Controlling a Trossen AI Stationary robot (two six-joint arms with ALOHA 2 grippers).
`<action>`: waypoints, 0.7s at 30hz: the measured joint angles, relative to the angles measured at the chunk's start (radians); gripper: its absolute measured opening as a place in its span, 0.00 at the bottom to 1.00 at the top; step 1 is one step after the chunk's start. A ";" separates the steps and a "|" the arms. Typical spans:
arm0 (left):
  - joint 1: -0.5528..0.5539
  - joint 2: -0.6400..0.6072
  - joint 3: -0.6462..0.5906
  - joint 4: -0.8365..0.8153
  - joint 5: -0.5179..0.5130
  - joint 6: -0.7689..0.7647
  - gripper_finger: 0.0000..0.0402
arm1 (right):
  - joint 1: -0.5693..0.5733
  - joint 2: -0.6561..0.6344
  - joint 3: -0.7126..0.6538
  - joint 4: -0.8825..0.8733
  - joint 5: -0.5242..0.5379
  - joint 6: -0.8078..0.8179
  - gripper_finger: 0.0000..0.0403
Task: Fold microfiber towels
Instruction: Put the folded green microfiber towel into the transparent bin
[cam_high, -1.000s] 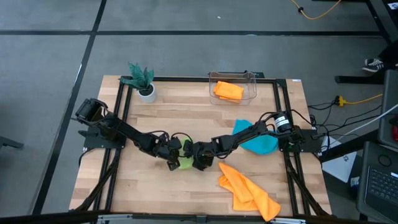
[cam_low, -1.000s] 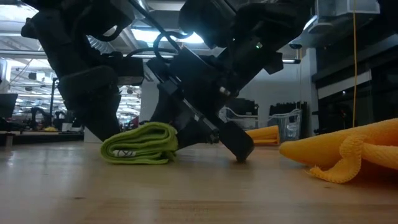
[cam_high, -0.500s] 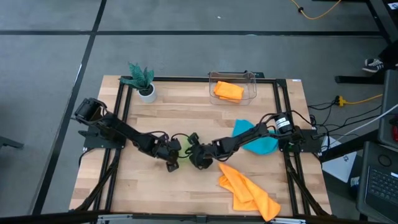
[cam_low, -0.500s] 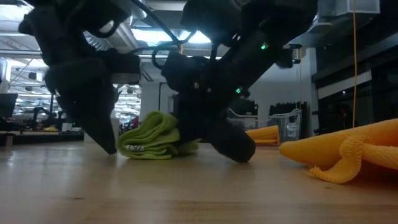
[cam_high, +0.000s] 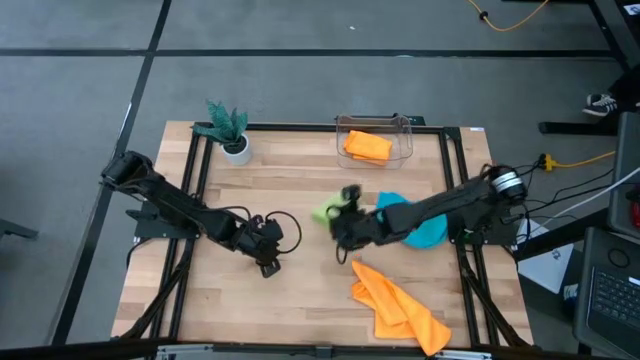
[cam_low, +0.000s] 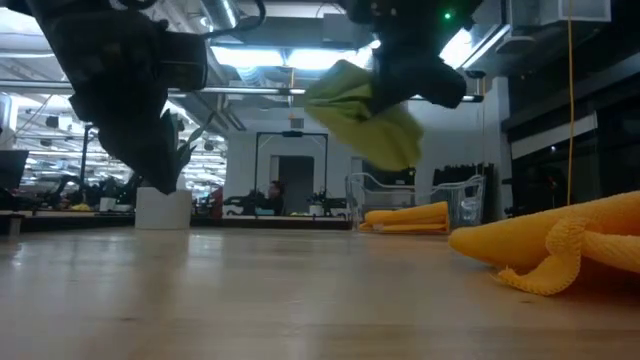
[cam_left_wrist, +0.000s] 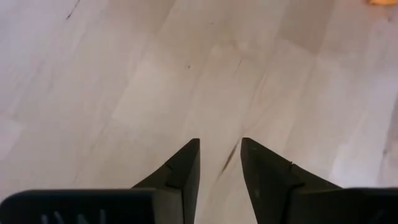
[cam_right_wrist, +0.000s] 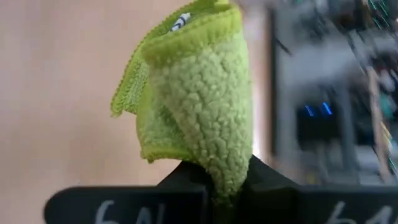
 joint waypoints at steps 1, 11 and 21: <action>-0.003 -0.005 0.000 -0.001 -0.003 0.000 0.27 | -0.014 -0.023 0.000 -0.036 0.027 0.027 0.04; -0.007 -0.009 0.000 0.000 -0.029 0.035 0.27 | -0.343 -0.116 0.002 -0.128 0.093 0.092 0.04; 0.018 -0.009 0.000 -0.003 -0.074 0.133 0.27 | -0.716 0.005 0.002 -0.058 -0.109 -0.020 0.04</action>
